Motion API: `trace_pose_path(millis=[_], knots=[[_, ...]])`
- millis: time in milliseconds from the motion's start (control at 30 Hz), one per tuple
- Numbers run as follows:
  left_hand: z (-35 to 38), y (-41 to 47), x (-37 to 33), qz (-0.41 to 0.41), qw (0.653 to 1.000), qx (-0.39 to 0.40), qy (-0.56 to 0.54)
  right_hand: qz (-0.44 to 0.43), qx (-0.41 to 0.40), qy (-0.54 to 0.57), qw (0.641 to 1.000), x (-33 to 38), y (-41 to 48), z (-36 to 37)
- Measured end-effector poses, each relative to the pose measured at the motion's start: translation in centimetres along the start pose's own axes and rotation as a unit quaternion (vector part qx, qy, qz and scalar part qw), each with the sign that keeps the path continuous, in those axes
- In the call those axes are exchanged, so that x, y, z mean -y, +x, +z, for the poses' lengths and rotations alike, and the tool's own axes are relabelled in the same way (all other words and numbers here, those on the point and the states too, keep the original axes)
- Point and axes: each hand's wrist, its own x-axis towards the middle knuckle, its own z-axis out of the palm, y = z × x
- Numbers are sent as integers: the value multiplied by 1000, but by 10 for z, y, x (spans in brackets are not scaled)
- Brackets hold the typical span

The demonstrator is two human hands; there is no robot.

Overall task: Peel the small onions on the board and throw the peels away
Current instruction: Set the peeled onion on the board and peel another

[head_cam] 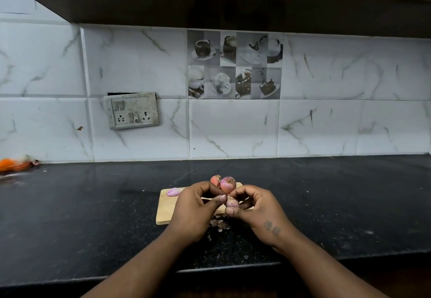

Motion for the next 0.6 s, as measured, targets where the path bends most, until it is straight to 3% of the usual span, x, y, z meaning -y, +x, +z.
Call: trace_pose_path(millis=[200, 367, 600], knots=[[-3, -3, 2, -33, 995, 31, -89, 30, 7, 92, 995, 1, -1, -2], [-2, -2, 3, -35, 997, 3, -67, 27, -10, 49, 998, 1, -1, -2], [0, -3, 5, -25, 997, 31, -70, 5, -22, -9, 1000, -3, 1, -1]])
